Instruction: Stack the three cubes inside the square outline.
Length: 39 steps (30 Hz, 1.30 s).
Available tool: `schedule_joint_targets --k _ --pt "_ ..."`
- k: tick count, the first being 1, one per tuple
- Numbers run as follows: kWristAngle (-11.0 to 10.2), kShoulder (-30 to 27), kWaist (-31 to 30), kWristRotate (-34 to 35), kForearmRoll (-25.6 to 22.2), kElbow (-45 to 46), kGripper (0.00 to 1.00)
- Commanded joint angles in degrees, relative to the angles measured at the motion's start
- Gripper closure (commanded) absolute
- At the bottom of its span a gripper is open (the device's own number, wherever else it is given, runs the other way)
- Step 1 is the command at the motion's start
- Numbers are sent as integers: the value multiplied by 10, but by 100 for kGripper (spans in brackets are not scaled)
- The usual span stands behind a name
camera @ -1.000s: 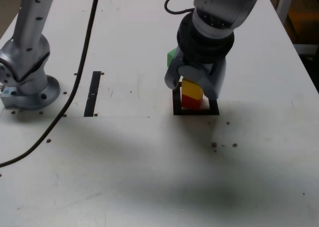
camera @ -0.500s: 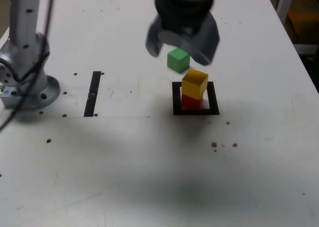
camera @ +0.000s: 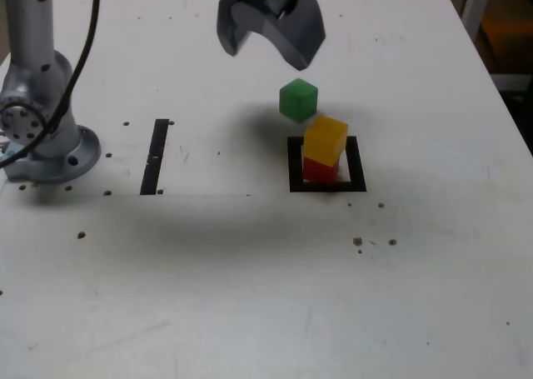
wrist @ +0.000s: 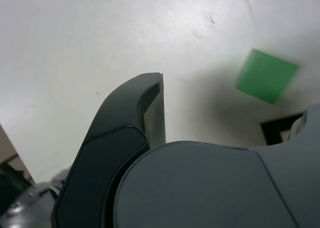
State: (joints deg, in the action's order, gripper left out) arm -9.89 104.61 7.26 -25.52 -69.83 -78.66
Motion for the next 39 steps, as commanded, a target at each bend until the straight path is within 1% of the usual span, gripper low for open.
schedule_joint_targets --k 1,4,6,7,14,19,22,27,28,31,34,37,39 --pt "-21 1 -6 -11 11 15 2" --pt "-48 13 -20 -30 25 26 1" --pt "-60 26 -27 -42 33 26 0" --pt "-62 32 -28 -43 36 25 0" --pt "-45 80 -32 -71 45 -3 6" --pt "-46 109 -32 -79 44 -16 7" --pt "-46 124 -30 -83 49 -20 11" --pt "-45 141 -24 -88 68 -15 21" --pt "-42 144 -22 -94 72 -15 23" --pt "-18 151 -17 -120 83 -20 30" --pt "0 156 -14 -133 97 -24 40" --pt "4 159 -13 -133 105 -26 52" --pt "2 160 -12 -131 104 -28 56"
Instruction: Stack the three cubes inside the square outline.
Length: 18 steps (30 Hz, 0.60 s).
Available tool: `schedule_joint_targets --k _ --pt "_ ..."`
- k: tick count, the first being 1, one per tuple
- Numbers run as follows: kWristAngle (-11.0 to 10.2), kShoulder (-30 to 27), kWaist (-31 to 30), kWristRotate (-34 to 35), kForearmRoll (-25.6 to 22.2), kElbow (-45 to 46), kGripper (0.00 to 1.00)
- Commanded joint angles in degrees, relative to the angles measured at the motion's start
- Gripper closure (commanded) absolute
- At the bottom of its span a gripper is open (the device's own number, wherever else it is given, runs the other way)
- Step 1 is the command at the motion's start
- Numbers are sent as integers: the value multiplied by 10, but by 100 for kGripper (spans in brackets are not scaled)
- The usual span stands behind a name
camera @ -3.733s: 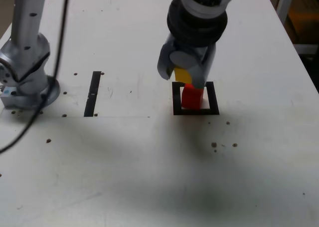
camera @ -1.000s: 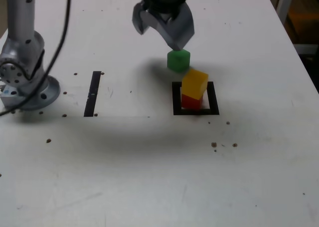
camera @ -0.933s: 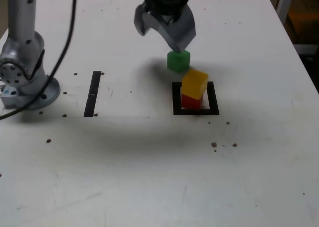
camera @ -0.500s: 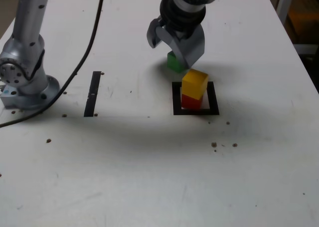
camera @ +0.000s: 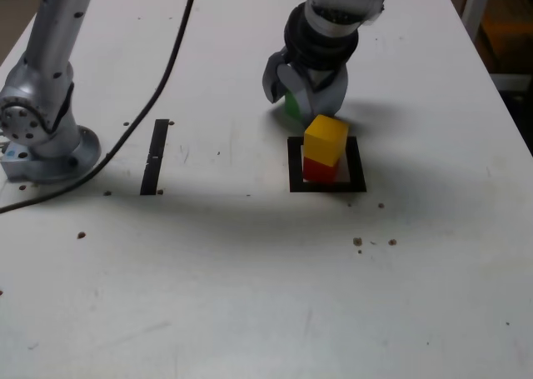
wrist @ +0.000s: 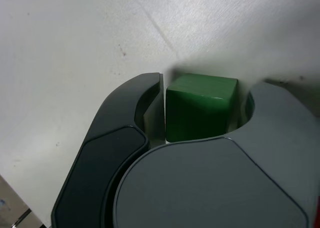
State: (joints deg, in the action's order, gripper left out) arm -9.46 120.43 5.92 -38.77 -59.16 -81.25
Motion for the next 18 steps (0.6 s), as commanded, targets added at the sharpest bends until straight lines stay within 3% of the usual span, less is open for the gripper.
schedule_joint_targets --k 1,9,14,18 --pt "-4 3 1 3 -4 -4 57" --pt "-12 -3 1 33 -44 -32 76" --pt "-20 -62 -8 57 -109 -71 84" --pt "-1 -127 -23 69 -183 -112 84"
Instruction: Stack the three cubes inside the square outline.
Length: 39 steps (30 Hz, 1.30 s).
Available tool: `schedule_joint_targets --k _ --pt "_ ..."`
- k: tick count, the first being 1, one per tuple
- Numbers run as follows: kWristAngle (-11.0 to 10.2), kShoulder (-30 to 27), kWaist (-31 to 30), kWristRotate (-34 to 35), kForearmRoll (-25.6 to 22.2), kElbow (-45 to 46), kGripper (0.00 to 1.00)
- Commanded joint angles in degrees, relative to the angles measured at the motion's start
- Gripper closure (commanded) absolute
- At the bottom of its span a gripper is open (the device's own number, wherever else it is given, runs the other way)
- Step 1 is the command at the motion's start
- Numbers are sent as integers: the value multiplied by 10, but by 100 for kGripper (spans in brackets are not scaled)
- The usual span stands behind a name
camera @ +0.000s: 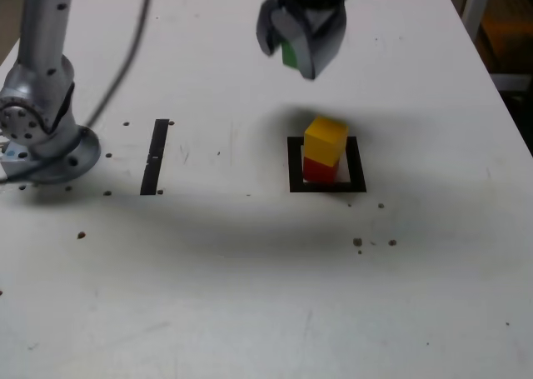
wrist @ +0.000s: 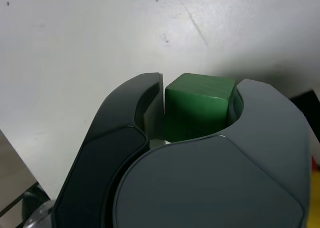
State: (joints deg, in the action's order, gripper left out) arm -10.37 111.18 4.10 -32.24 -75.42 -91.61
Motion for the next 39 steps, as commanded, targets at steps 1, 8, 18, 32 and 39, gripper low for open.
schedule_joint_targets --k 1,8,18,32,39 --pt "16 -43 -8 8 -33 -14 84" --pt "72 -68 -47 87 -86 -59 84" --pt "138 -39 -111 255 -117 -109 85" --pt "107 31 -171 323 -152 -201 85" --pt "101 87 -175 298 -169 -235 84"
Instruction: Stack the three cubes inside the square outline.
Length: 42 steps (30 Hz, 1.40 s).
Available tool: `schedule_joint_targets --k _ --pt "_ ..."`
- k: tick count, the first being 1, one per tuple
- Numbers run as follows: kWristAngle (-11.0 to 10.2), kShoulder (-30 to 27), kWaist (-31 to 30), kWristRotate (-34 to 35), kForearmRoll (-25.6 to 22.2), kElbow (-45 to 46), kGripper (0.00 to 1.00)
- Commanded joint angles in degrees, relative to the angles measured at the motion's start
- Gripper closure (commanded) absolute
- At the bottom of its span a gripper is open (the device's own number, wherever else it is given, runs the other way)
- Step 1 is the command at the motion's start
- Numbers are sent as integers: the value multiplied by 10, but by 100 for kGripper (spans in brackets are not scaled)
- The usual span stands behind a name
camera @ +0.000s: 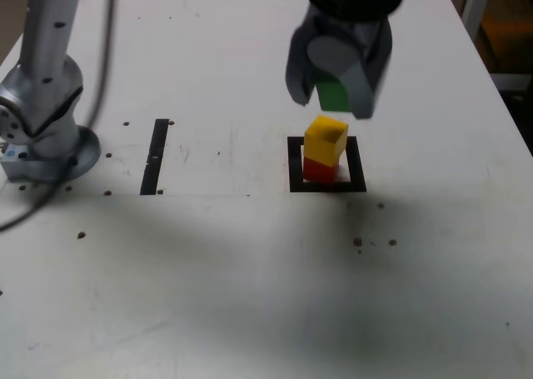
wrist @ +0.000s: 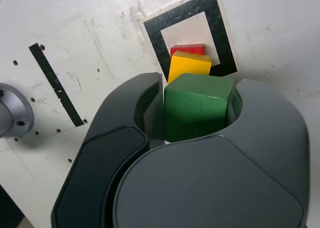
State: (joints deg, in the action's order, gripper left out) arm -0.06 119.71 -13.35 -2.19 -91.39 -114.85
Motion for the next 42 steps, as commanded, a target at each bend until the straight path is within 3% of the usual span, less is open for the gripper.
schedule_joint_targets --k 1,9,28,42 --pt "-4 5 0 -5 -13 -4 84" --pt "-9 14 -11 -10 -24 4 79" --pt "-41 29 -13 -11 -24 32 79" --pt "-38 35 -13 -11 -23 32 77"
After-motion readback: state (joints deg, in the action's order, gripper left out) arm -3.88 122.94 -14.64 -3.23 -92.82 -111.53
